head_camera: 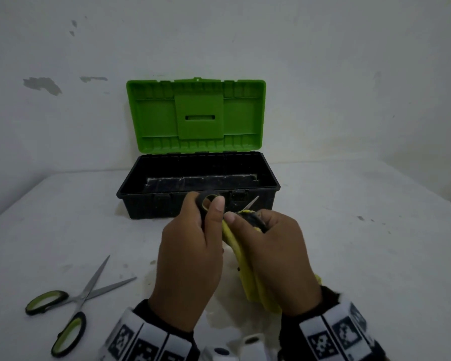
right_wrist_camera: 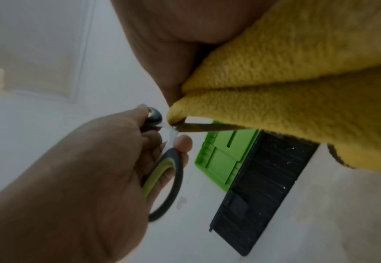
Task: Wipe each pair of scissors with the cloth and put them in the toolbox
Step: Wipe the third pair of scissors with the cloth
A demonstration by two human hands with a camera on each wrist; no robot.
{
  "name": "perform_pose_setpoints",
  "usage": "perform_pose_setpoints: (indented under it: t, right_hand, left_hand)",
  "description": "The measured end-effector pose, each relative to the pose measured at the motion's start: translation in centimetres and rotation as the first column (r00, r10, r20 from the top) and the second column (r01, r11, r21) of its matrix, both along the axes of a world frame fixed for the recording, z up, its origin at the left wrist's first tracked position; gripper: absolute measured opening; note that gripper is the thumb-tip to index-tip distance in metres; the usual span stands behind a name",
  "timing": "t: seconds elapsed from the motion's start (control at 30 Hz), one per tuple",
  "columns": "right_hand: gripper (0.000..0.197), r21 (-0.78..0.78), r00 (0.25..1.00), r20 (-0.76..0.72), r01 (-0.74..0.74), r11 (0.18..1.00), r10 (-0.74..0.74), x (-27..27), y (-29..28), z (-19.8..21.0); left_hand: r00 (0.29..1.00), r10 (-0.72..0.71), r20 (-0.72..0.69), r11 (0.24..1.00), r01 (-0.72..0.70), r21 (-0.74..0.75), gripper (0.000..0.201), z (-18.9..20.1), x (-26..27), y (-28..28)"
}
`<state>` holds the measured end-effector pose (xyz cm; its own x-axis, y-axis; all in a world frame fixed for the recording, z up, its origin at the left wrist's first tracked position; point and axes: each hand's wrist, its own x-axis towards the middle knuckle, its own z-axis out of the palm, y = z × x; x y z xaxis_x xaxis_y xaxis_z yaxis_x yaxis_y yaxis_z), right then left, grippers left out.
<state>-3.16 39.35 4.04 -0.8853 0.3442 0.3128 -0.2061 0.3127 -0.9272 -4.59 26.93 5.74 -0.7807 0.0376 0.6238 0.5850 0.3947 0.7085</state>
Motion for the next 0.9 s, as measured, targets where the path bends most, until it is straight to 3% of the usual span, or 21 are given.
perform_pose_setpoints:
  t: [0.13, 0.33, 0.5, 0.67, 0.83, 0.9]
  right_hand:
    - [0.049, -0.074, 0.996, -0.020, 0.083, 0.994, -0.085, -0.9, 1.6, 0.4]
    - [0.033, -0.023, 0.993, 0.067, -0.096, 0.995, 0.098, 0.0, 0.6, 0.6]
    - [0.050, -0.068, 0.999, 0.036, 0.016, 0.998, -0.014, -1.2, 2.3, 0.5]
    - [0.032, -0.034, 0.993, 0.060, -0.096, 0.995, 0.098, -0.1, 0.6, 0.5]
    - [0.048, -0.102, 1.000, 0.017, 0.017, 0.995, -0.015, -1.3, 2.5, 0.9]
    - [0.047, -0.106, 1.000, 0.022, -0.013, 0.994, 0.015, -1.0, 2.2, 0.9]
  left_hand:
    - [0.996, 0.050, -0.079, 0.995, -0.056, -0.077, 0.028, -0.9, -0.1, 0.1]
    - [0.990, 0.034, -0.140, 0.997, -0.043, -0.057, 0.026, -0.9, -0.5, 0.1]
    - [0.980, 0.041, -0.194, 0.993, -0.062, -0.104, 0.022, -1.2, -0.6, 0.0]
    - [0.971, 0.025, -0.236, 0.990, -0.058, -0.132, 0.027, -1.1, -0.5, -0.5]
    - [0.960, 0.054, -0.275, 0.982, -0.101, -0.159, 0.028, -1.0, -0.4, -0.5]
    - [0.962, 0.049, -0.267, 0.985, -0.092, -0.149, 0.027, -0.9, -0.4, -0.6]
